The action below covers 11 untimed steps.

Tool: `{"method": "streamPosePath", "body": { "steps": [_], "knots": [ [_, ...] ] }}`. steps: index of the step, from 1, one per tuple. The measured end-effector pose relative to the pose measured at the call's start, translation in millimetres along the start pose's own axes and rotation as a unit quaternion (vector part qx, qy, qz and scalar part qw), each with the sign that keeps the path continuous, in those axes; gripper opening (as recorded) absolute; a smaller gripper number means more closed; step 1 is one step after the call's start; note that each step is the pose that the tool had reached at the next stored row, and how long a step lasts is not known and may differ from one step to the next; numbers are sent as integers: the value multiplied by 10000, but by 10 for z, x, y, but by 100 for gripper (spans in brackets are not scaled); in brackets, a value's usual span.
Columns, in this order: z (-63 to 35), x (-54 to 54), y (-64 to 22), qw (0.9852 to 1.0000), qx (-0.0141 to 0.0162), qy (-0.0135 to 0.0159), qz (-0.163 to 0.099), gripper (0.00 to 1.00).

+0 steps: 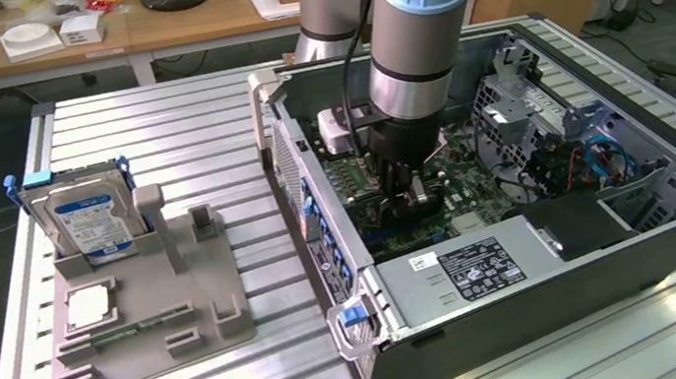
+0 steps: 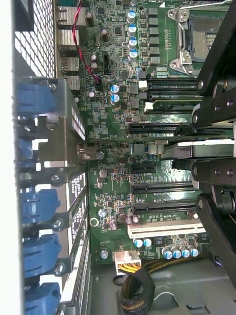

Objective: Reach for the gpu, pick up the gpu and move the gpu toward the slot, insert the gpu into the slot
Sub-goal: 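Insert the gpu into the slot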

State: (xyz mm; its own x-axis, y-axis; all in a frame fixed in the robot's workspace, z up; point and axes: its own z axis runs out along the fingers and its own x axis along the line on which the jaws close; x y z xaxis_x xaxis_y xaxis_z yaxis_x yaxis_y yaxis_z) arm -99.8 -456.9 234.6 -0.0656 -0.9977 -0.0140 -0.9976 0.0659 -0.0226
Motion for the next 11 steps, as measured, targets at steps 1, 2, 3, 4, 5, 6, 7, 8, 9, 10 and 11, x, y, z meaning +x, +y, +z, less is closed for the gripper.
{"method": "streamPosePath", "body": {
  "steps": [1,2,3,4,5,6,7,8,9,10,11],
  "knots": [
    [1,1,1,10000,-1,1,-1,28],
    [3,1,2,10000,-1,1,-1,28],
    [12,2,3,10000,-1,3,-1,28],
    [26,3,6,10000,-3,7,0,28],
    [45,3,11,10000,-3,7,1,28],
    [56,3,15,10000,-2,5,0,28],
    [59,3,15,10000,-1,2,-1,28],
    [60,2,15,10000,-1,0,-1,28],
    [61,2,15,10000,-1,0,-1,28],
    [61,2,15,10000,-1,0,0,28],
    [61,2,16,10000,-1,0,0,28]
  ]
}}
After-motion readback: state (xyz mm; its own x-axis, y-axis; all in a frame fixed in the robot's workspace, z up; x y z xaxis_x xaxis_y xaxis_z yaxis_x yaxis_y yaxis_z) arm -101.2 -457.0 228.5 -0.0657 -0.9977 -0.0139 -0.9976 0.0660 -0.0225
